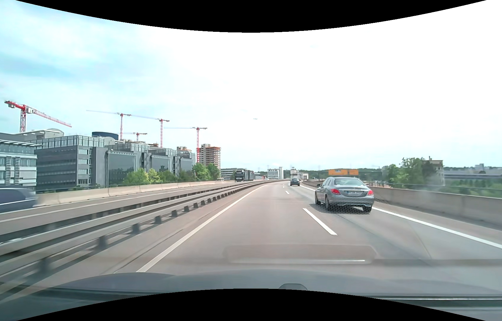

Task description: Follow the waypoints while adhering to traffic rules and regulations

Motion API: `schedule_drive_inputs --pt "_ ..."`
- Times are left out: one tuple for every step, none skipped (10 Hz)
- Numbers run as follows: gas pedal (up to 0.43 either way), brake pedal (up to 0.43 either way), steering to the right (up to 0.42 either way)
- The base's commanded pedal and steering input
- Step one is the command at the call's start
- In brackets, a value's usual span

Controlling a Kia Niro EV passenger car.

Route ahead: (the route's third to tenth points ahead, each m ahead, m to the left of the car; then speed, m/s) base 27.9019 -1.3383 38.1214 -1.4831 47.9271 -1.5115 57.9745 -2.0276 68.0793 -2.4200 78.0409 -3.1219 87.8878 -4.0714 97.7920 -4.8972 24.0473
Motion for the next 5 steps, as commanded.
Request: schedule_drive_inputs --pt "0.079 0.0 0.0" --pt "0.079 0.0 0.0" --pt "0.079 0.0 0.0" --pt "0.079 0.0 0.001" --pt "0.079 0.0 0.001"
